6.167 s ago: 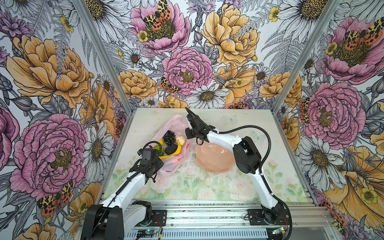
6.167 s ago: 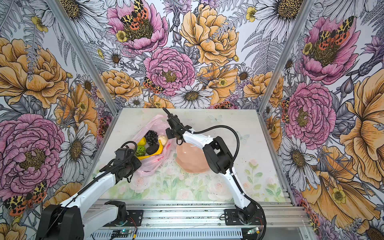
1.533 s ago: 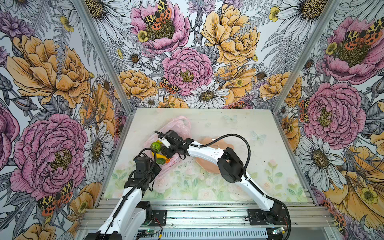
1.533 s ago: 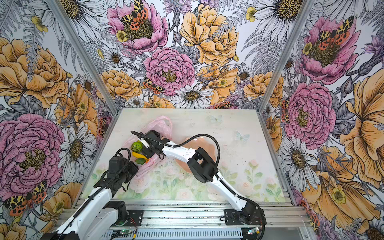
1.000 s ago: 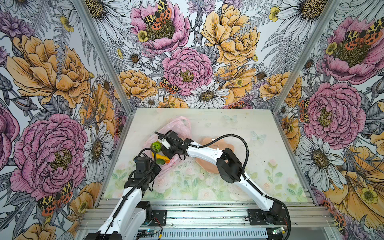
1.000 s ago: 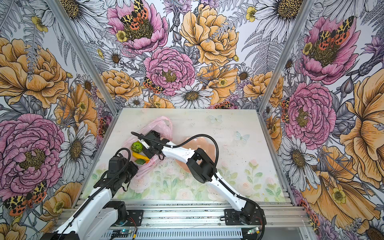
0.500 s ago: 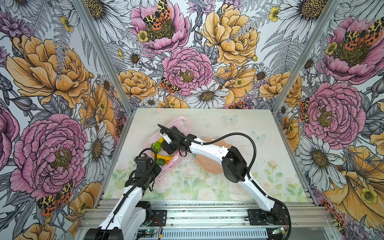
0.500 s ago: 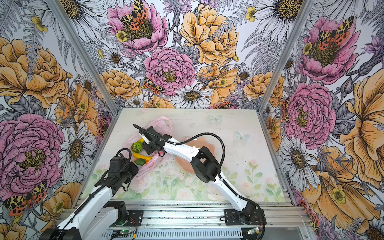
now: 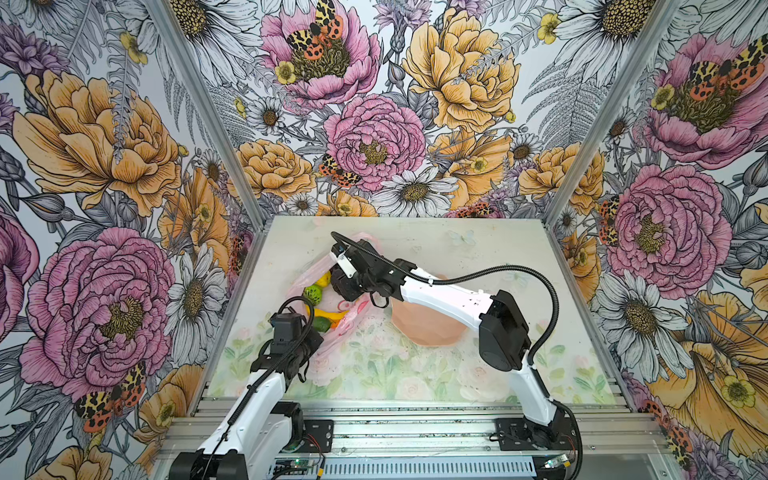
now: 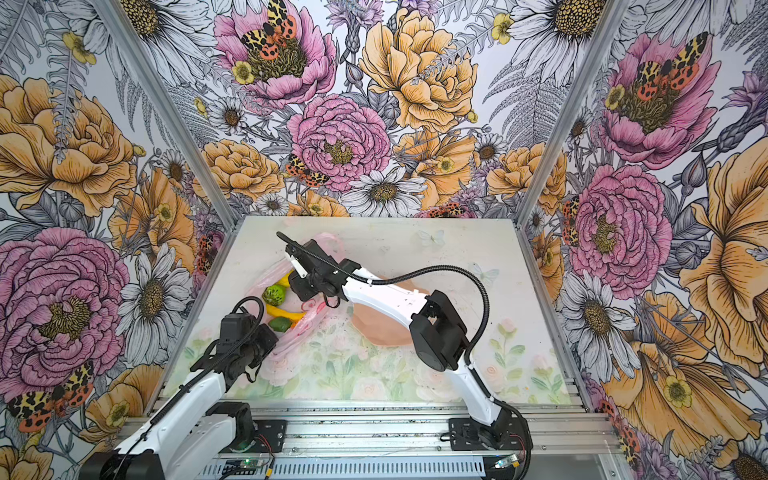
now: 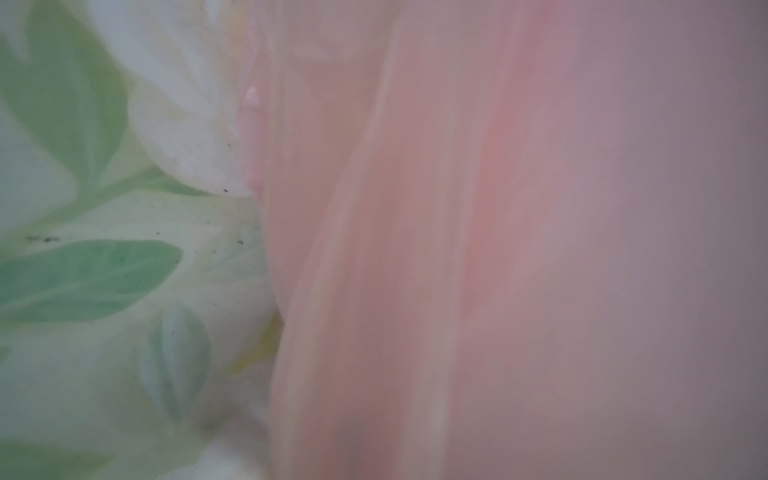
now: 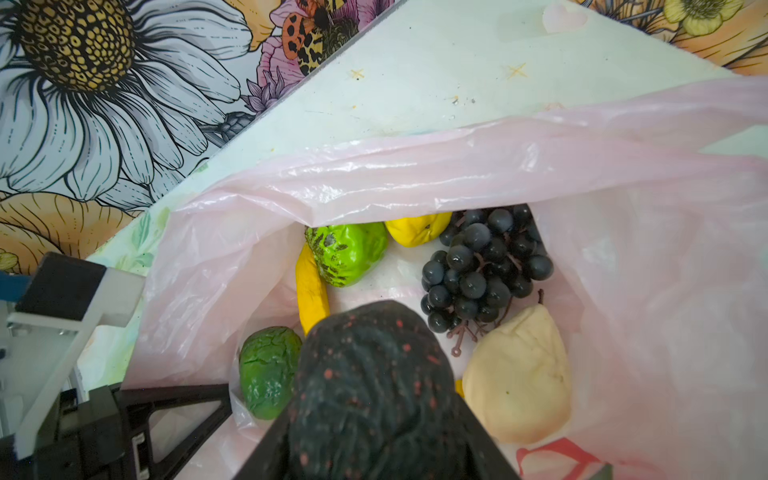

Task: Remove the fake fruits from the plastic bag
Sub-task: 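Lift the avocado out with the right gripper and carry it over the bowl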

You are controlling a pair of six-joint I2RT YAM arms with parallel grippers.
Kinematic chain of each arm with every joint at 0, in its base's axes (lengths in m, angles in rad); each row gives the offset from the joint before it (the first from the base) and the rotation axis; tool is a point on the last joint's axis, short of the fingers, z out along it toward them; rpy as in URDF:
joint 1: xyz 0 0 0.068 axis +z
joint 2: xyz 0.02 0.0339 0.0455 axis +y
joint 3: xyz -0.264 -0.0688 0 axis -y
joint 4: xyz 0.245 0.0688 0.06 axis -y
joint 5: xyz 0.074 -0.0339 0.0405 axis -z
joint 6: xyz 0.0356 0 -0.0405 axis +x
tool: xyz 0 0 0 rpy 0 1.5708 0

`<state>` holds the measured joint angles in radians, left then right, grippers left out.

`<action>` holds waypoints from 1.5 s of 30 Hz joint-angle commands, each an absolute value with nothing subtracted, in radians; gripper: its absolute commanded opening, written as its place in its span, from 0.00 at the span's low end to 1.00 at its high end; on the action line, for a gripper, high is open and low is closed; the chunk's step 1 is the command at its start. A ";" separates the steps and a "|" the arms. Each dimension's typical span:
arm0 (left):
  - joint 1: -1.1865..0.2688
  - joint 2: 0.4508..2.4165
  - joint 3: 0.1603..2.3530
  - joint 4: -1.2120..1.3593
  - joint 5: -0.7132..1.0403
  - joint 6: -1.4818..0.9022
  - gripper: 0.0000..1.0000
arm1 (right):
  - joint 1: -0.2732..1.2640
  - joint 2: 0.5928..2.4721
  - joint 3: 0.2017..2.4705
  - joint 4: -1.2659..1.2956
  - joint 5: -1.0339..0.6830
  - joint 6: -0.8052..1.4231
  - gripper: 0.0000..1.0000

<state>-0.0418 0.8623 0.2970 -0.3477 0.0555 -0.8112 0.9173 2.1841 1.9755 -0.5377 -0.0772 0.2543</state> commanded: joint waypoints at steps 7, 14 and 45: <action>-0.044 0.870 0.302 -0.321 0.053 -0.790 0.00 | 0.851 1.951 1.757 -0.520 -0.056 0.305 0.37; -0.045 0.865 0.299 -0.317 0.061 -0.784 0.00 | 0.765 1.810 1.536 -0.522 -0.034 0.325 0.38; -0.046 0.855 0.295 -0.315 0.069 -0.779 0.00 | 0.649 1.759 1.193 -0.693 0.076 0.446 0.37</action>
<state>-0.0418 0.8700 0.2970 -0.3355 0.0570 -0.8013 0.6594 1.7363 1.1805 -0.6662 0.0360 0.4294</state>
